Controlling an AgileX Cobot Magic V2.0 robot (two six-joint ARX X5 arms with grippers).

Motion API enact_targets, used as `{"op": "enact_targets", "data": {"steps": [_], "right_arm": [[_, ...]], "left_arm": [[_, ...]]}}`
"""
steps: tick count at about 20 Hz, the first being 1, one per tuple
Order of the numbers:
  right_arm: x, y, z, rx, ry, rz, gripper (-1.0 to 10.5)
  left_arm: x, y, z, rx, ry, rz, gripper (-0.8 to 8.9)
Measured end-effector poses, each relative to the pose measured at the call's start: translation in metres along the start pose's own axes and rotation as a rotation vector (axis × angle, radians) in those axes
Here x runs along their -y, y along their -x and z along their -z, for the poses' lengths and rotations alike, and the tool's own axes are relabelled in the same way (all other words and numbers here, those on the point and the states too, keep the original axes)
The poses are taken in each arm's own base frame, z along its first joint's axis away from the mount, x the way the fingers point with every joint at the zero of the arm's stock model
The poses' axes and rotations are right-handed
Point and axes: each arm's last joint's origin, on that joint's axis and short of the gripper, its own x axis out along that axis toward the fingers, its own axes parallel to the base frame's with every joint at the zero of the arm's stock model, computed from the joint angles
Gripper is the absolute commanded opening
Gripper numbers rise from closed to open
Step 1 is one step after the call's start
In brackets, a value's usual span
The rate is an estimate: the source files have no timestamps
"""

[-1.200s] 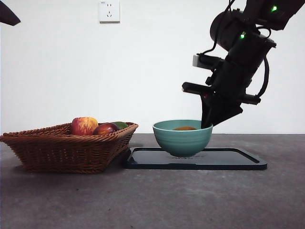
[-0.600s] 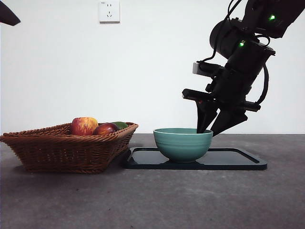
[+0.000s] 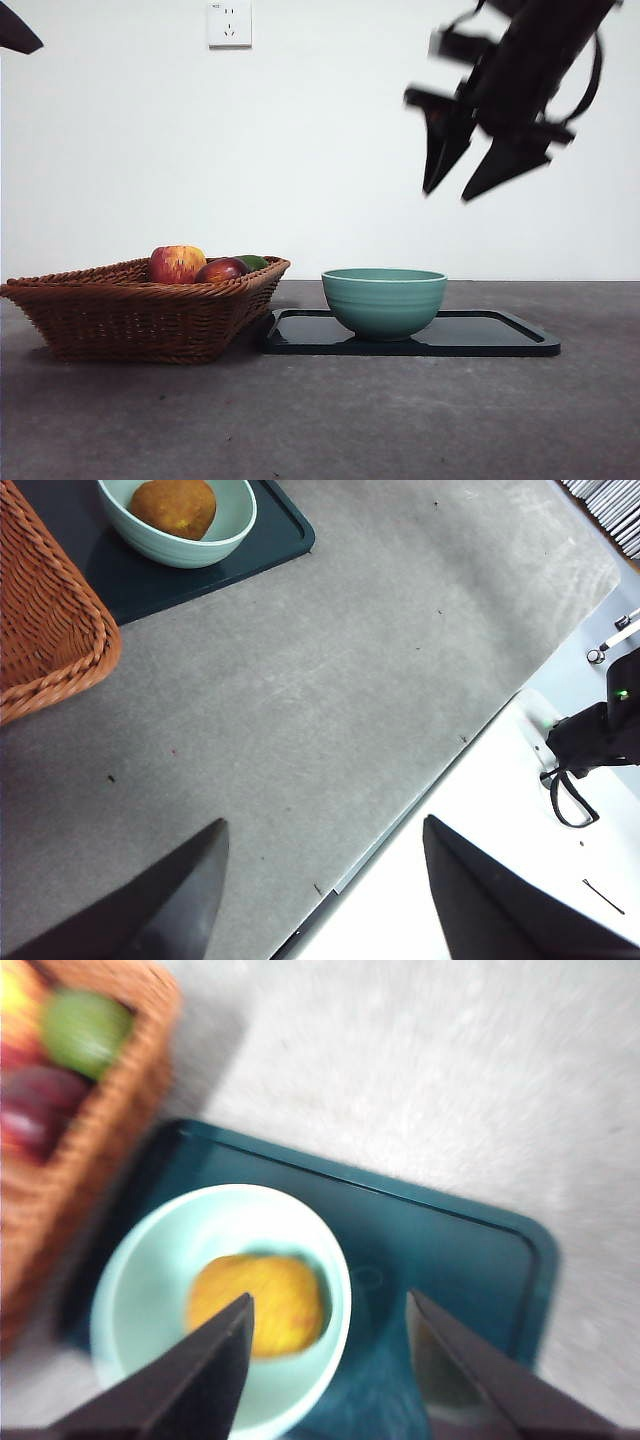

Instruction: Pick up the wifruite, put it on the bowl, pick up the plate, put it on desk

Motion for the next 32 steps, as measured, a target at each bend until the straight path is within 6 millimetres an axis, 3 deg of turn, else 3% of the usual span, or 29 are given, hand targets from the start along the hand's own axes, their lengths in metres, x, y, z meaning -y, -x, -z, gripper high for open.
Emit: {"op": "enact_targets", "data": {"steps": [7, 15, 18, 24, 32], "right_arm": [[-0.013, 0.097, 0.001, 0.097, 0.022, -0.111, 2.5], [-0.029, 0.148, 0.043, -0.117, 0.106, -0.198, 2.4], [-0.035, 0.161, 0.064, -0.106, 0.157, -0.254, 2.4], [-0.035, 0.168, 0.102, -0.124, 0.196, -0.349, 2.4], [-0.036, 0.170, 0.104, -0.126, 0.197, -0.395, 2.4]], "left_arm": [[0.000, 0.000, 0.000, 0.000, 0.000, 0.000, 3.12], [0.000, 0.000, 0.000, 0.000, 0.000, 0.000, 3.12], [0.000, 0.000, 0.000, 0.000, 0.000, 0.000, 3.12], [0.000, 0.000, 0.000, 0.000, 0.000, 0.000, 3.12], [0.000, 0.000, 0.000, 0.000, 0.000, 0.000, 3.12]]}}
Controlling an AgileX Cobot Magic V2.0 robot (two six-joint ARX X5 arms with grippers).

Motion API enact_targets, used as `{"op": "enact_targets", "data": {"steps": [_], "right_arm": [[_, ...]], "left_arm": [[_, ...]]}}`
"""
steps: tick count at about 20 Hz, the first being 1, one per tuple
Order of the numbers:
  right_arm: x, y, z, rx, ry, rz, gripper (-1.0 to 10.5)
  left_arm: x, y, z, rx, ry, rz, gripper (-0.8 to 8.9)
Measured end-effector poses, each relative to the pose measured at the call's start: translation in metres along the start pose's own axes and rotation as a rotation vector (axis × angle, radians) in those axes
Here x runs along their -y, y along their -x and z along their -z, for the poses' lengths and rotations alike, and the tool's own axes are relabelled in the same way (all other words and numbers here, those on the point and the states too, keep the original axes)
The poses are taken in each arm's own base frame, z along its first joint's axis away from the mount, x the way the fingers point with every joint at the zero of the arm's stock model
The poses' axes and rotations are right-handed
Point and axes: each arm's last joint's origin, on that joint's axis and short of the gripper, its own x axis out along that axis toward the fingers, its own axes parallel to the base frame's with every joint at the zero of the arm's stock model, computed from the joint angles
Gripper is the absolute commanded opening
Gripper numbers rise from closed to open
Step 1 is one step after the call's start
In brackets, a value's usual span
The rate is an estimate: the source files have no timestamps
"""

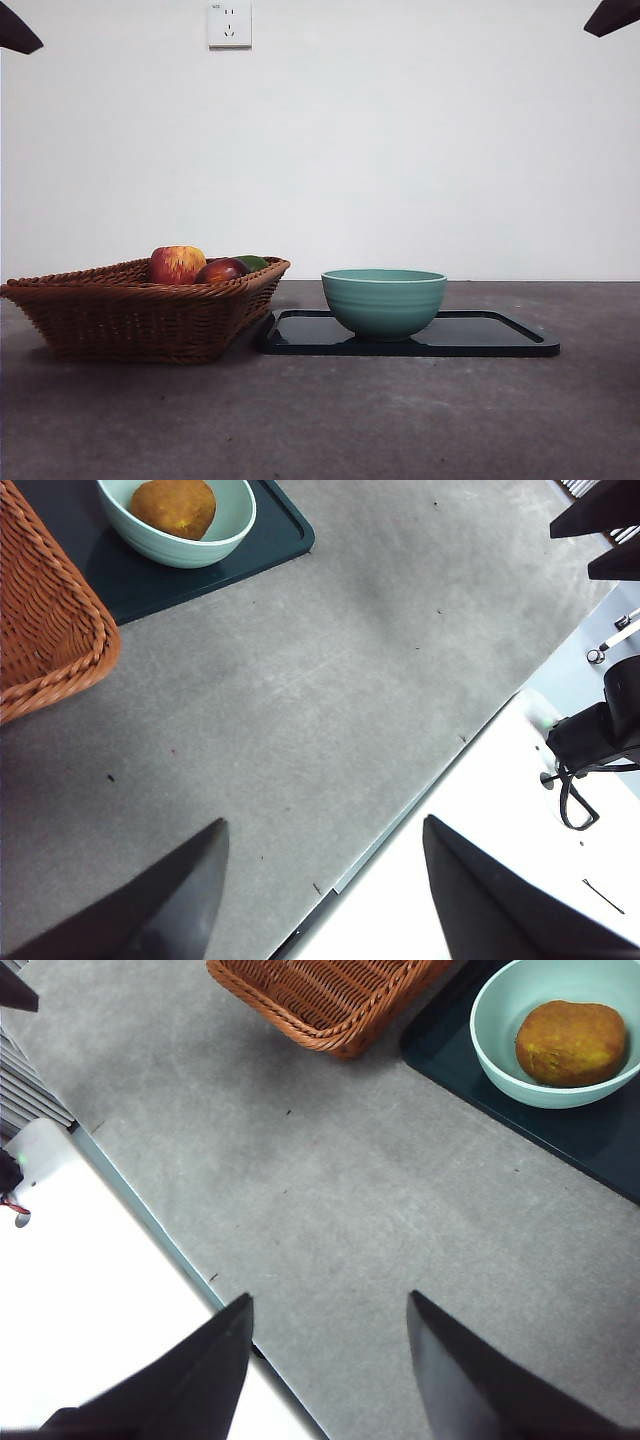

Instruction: Pick up the wifruite, put it on the bowl, pick up the plate, put it on desk

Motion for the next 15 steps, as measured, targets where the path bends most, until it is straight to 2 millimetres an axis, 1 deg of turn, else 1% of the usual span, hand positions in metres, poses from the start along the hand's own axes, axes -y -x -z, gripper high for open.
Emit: {"op": "enact_targets", "data": {"steps": [11, 15], "right_arm": [[0.0000, 0.0000, 0.0000, 0.000, 0.000, 0.000, 2.4], [0.0000, 0.0000, 0.0000, 0.000, 0.000, 0.000, 2.4]], "left_arm": [[0.0000, 0.0000, 0.0000, 0.000, 0.000, 0.000, 3.10], [-0.0003, -0.0030, -0.0068, 0.043, -0.021, 0.007, 3.12]]}}
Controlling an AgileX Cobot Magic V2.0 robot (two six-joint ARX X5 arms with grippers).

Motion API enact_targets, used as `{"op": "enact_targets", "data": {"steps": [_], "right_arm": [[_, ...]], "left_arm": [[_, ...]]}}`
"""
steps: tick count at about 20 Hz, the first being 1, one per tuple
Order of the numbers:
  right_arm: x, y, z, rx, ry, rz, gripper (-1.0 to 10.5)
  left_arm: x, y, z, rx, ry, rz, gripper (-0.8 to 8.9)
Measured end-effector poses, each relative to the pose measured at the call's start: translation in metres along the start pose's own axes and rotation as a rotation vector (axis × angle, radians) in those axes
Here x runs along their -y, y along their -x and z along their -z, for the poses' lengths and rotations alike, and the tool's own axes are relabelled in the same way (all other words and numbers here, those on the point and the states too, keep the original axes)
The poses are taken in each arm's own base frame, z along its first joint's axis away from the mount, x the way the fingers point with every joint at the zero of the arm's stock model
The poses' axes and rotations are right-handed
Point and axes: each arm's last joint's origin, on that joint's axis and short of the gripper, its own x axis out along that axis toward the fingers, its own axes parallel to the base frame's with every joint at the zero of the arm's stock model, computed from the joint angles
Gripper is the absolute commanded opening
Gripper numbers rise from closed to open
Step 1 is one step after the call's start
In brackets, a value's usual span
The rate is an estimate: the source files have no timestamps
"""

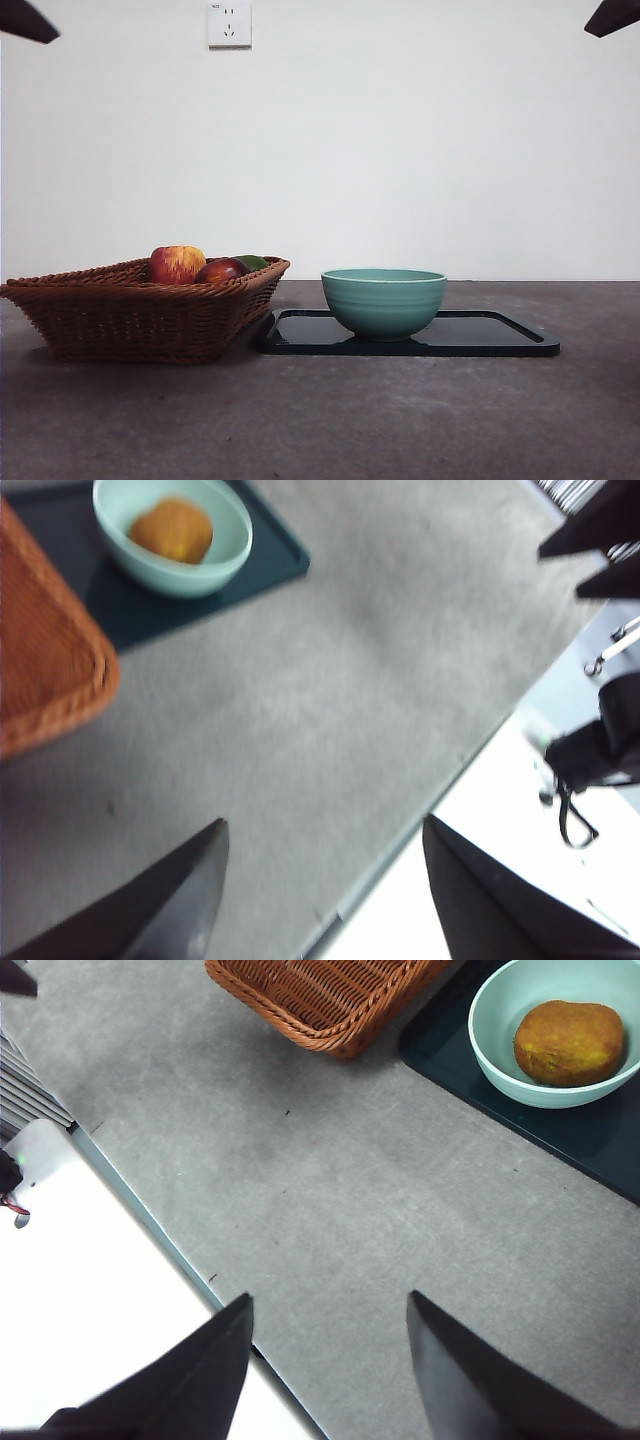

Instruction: Pick up the wifruite, put it on the bowl, pick up the plate, put it on desk

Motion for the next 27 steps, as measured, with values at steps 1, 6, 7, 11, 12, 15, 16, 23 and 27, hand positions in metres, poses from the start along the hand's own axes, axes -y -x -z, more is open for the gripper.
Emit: {"op": "enact_targets", "data": {"steps": [1, 6, 7, 11, 12, 15, 16, 23, 27], "right_arm": [[0.000, 0.000, 0.000, 0.000, 0.000, 0.000, 2.4], [0.000, 0.000, 0.000, 0.000, -0.001, 0.000, 2.4], [0.000, 0.000, 0.000, 0.000, -0.003, 0.000, 2.4], [-0.001, 0.003, 0.001, 0.005, -0.006, -0.001, 2.4], [-0.002, 0.004, 0.003, 0.004, -0.007, -0.001, 2.4], [-0.004, 0.013, 0.009, 0.016, -0.007, -0.002, 2.4], [-0.006, 0.017, 0.012, 0.024, -0.010, -0.003, 2.4], [-0.015, 0.045, 0.033, 0.100, -0.055, -0.008, 2.4], [-0.017, 0.053, 0.045, 0.089, -0.080, -0.003, 2.4]], "left_arm": [[-0.001, -0.004, -0.003, 0.007, -0.003, 0.000, 3.13], [-0.012, -0.035, -0.039, -0.022, -0.026, -0.038, 3.13], [-0.014, -0.043, -0.049, -0.030, -0.039, -0.039, 3.13], [-0.023, -0.078, -0.095, -0.062, -0.093, -0.054, 3.13], [-0.026, -0.088, -0.108, -0.066, -0.110, -0.059, 3.13], [-0.035, -0.117, -0.139, -0.074, -0.150, -0.064, 3.13], [-0.038, -0.127, -0.147, -0.079, -0.161, -0.064, 3.13], [-0.070, -0.201, -0.171, -0.153, -0.206, -0.063, 3.13], [-0.084, -0.233, -0.173, -0.187, -0.234, -0.059, 3.12]]}}
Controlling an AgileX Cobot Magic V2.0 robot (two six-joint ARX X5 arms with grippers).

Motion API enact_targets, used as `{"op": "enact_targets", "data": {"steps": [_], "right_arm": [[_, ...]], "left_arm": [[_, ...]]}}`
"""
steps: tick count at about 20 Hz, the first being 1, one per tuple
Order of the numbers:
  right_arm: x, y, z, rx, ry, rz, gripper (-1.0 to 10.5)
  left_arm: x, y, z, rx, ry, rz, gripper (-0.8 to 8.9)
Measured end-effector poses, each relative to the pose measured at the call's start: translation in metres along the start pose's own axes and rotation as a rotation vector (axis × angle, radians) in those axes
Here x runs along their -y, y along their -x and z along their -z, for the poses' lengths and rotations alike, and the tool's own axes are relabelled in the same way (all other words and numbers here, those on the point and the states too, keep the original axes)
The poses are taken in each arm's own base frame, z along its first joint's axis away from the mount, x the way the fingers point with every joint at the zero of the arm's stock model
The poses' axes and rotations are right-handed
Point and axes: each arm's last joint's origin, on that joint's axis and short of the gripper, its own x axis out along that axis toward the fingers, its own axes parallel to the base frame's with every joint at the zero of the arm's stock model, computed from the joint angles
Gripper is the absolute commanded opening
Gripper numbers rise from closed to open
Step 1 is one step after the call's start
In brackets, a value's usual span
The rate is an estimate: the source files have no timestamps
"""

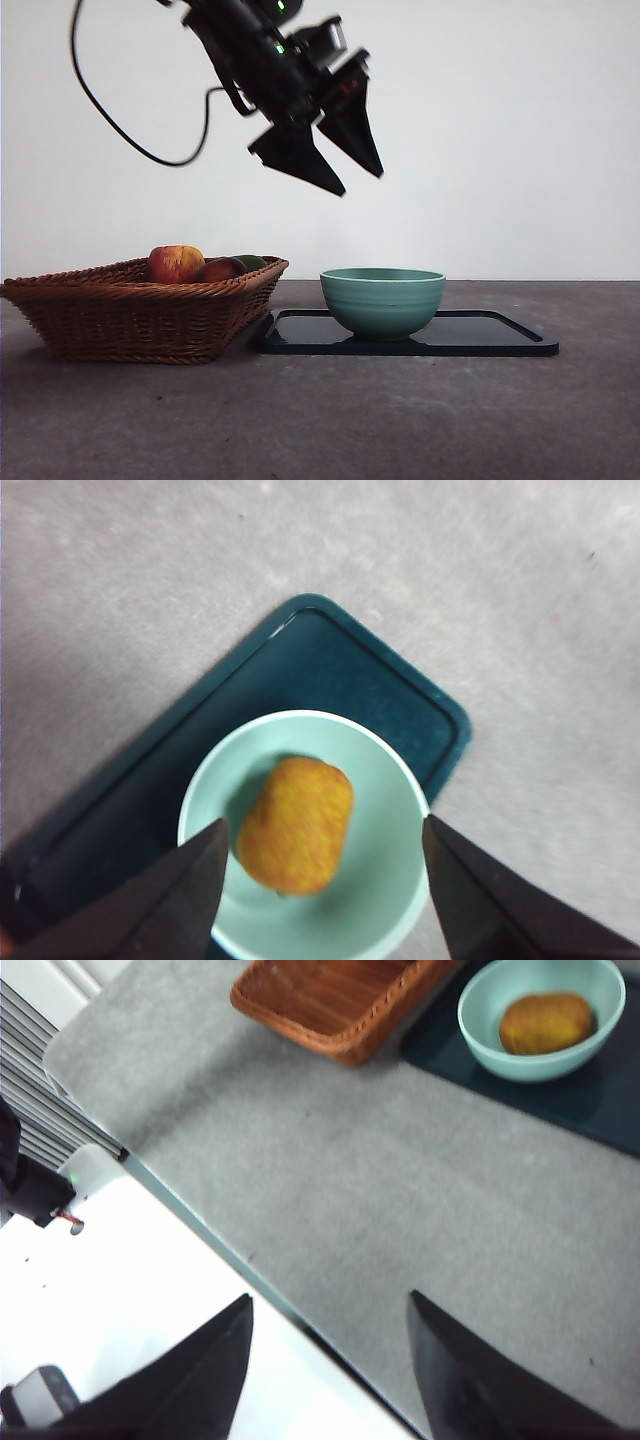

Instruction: Pick up the wifruite, put it on the bowl, pick up the plate, put it on desk

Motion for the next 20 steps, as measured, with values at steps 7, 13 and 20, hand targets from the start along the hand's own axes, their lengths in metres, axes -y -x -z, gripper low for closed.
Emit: {"op": "enact_targets", "data": {"steps": [7, 13, 20], "right_arm": [[0.001, 0.003, 0.005, -0.017, -0.034, 0.027, 2.4], [0.001, 0.003, 0.007, -0.031, -0.047, 0.030, 2.4], [0.001, 0.003, 0.007, -0.030, -0.047, 0.034, 2.4]], "left_arm": [[0.000, -0.049, 0.012, -0.097, -0.119, -0.025, 3.13], [0.002, -0.063, 0.014, -0.091, -0.211, -0.042, 3.17], [0.000, -0.085, 0.025, -0.138, -0.237, -0.025, 3.17]]}}
